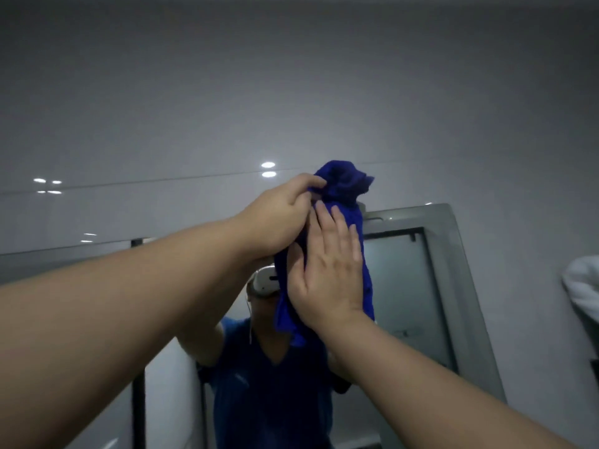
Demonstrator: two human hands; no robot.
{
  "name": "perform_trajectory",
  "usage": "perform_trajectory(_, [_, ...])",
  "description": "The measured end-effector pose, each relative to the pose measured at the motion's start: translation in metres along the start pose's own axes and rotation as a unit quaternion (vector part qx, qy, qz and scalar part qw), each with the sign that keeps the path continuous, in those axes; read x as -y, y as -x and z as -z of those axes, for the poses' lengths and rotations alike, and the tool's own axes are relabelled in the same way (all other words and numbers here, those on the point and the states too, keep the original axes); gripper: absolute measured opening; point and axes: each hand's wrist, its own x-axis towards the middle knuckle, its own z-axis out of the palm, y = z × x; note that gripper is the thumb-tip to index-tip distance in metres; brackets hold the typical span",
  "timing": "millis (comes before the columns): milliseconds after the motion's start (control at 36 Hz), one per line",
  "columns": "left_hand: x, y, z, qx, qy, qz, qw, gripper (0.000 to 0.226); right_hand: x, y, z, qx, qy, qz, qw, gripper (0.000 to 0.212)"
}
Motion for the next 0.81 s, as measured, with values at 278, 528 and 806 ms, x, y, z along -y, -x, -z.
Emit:
perform_trajectory(278, [0.060, 0.055, -0.010, -0.109, -0.330, -0.082, 0.934, 0.050, -0.129, -0.031, 0.037, -0.036, 0.120, -0.008, 0.992, 0.073])
perform_trajectory(528, [0.079, 0.053, -0.027, -0.156, -0.368, -0.097, 0.912, 0.052, -0.171, -0.036, 0.050, -0.081, 0.086, -0.187, 0.975, 0.072])
perform_trajectory(806, [0.084, 0.053, -0.029, -0.166, -0.370, -0.108, 0.908, 0.054, -0.168, 0.041, 0.044, -0.114, 0.049, -0.255, 0.959, 0.071])
